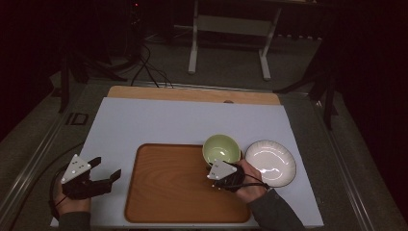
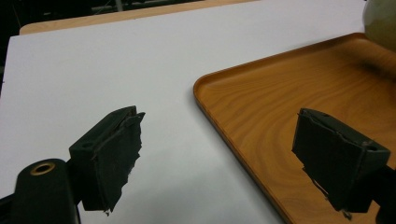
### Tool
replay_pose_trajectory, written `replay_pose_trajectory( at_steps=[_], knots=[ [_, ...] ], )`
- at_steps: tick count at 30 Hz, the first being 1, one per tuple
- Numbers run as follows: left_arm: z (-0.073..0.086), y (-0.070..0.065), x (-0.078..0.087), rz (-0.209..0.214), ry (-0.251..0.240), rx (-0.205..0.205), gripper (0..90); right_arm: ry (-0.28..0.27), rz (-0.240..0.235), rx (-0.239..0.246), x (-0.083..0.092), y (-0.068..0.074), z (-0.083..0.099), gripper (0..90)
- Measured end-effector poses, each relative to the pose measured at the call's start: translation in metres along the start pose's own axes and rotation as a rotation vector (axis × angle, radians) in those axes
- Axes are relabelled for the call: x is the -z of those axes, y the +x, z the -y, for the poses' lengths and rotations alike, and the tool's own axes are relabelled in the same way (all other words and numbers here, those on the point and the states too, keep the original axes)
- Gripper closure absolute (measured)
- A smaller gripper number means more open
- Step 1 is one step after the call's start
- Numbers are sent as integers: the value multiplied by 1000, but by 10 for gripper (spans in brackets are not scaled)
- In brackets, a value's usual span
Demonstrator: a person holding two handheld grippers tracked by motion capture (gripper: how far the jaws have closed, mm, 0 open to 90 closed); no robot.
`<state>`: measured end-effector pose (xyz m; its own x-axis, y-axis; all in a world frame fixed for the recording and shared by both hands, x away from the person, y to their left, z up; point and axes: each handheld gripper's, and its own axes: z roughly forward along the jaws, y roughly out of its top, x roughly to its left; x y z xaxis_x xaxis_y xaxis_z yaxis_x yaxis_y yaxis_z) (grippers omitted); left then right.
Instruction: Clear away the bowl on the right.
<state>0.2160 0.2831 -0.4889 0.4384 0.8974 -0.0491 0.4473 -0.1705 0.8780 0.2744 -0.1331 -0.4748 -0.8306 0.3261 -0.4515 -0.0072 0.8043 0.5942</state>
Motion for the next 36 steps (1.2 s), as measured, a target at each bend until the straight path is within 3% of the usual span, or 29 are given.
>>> replay_pose_trajectory(
  at_steps=[36],
  knots=[
    [0, 0, 0, -1, 3, -1, 151, -22, -57, 86, -16, 30, -18, 823]
  ],
)
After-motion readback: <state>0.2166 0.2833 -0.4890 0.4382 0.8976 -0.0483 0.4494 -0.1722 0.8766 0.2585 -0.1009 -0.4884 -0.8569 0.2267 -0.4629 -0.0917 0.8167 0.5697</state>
